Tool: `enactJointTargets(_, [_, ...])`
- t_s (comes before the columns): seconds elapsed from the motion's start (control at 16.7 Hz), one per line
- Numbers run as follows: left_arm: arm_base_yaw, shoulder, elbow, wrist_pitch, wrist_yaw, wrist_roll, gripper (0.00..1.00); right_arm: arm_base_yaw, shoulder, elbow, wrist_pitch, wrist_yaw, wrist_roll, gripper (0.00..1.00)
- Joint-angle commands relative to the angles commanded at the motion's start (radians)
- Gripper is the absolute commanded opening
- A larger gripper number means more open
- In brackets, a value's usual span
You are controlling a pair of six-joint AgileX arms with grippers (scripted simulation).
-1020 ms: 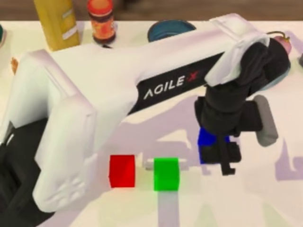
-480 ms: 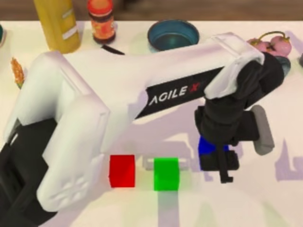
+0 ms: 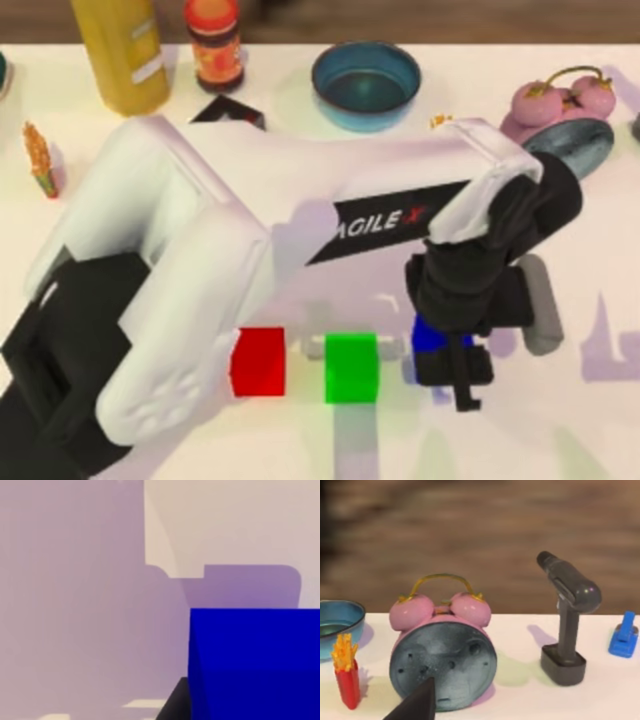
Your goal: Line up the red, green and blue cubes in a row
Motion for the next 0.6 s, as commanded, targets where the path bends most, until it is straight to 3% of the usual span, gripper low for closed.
enactJointTargets(0.6, [0.0,0.0,0.0,0.0,0.0,0.0,0.75,0.0,0.0,0.0,0.0,0.0,0.0,1.0])
